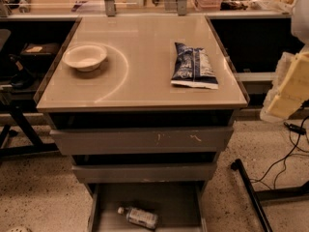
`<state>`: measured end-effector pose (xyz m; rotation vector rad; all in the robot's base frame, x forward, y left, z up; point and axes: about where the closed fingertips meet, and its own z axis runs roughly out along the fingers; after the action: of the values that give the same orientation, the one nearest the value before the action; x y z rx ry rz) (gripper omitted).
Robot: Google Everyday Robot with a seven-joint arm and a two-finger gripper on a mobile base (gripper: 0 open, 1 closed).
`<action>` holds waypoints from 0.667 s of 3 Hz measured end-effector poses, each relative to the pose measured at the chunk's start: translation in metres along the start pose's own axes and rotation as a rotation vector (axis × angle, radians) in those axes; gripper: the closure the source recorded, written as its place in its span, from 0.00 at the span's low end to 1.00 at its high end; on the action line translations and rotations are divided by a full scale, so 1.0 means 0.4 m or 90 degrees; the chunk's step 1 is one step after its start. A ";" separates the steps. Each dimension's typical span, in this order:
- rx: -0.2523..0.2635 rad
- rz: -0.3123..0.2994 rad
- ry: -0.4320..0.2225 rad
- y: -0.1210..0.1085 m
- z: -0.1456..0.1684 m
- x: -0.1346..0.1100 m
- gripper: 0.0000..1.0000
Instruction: Pick blue plastic bottle from bottom drawer and place on counter
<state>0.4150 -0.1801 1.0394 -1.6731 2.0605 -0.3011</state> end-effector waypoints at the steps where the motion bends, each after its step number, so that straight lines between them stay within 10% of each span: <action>1: 0.005 0.004 0.002 0.087 0.027 -0.029 0.00; 2: -0.002 0.003 0.007 0.146 0.071 -0.034 0.00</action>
Offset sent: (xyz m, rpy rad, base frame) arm -0.0728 0.0403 -0.2378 -0.0285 0.2650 -0.0376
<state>0.3805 -0.1499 0.9916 -1.6714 2.0730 -0.3063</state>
